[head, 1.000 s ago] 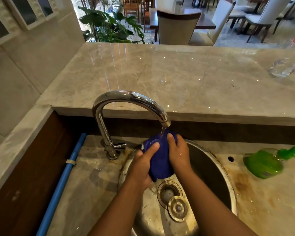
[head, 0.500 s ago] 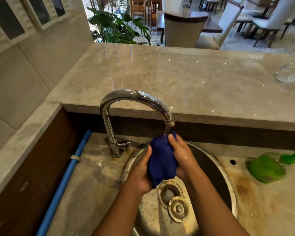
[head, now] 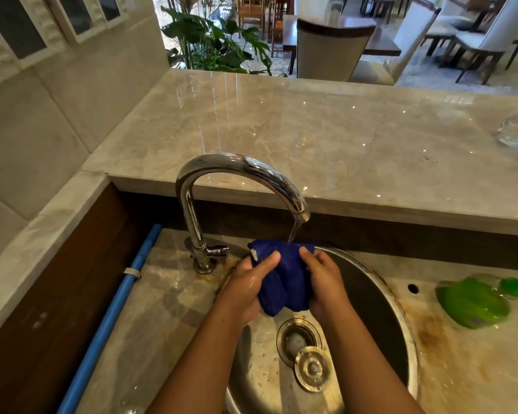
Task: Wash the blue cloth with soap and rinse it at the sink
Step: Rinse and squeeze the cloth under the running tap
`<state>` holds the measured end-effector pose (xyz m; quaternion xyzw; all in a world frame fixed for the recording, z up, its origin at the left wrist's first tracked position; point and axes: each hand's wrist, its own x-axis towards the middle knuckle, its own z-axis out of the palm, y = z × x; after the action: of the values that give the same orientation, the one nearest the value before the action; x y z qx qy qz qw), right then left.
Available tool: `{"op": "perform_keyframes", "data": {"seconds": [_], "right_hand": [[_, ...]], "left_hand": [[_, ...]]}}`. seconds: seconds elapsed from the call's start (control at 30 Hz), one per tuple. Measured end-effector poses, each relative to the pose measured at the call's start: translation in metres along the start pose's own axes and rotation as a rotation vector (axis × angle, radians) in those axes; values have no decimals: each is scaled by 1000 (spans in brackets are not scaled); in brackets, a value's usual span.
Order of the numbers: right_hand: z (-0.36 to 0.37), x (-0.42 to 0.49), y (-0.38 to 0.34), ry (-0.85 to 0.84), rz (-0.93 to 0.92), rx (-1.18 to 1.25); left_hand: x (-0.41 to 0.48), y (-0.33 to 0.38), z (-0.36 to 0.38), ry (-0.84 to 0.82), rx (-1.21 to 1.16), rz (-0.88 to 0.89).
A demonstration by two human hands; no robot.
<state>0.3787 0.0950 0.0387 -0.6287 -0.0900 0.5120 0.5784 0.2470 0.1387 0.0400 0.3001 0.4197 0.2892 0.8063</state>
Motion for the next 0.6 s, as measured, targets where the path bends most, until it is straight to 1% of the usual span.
{"op": "perform_keyframes", "data": {"seconds": [0.07, 0.13, 0.23, 0.33, 0.4, 0.47, 0.53, 0.6], "right_hand": [[5, 3, 5, -14, 36, 6], [7, 7, 7, -10, 20, -31], [4, 12, 2, 46, -123, -213], [-3, 14, -10, 90, -257, -293], [-6, 15, -18, 80, -327, -329], [-5, 17, -24, 77, -403, -436], [-3, 17, -26, 87, -446, -533], [-1, 17, -23, 87, -489, -556]], "left_hand": [[-1, 2, 2, -3, 87, 29], [-1, 6, 2, 20, 179, 28], [-2, 17, 0, 18, 227, -3], [-3, 25, -4, -56, 140, -54], [-3, 24, -9, -126, 27, -73], [-4, 21, -12, -176, -86, -90], [-3, 15, -12, -162, -175, -119], [-1, 10, -7, -106, -239, -155]]}}
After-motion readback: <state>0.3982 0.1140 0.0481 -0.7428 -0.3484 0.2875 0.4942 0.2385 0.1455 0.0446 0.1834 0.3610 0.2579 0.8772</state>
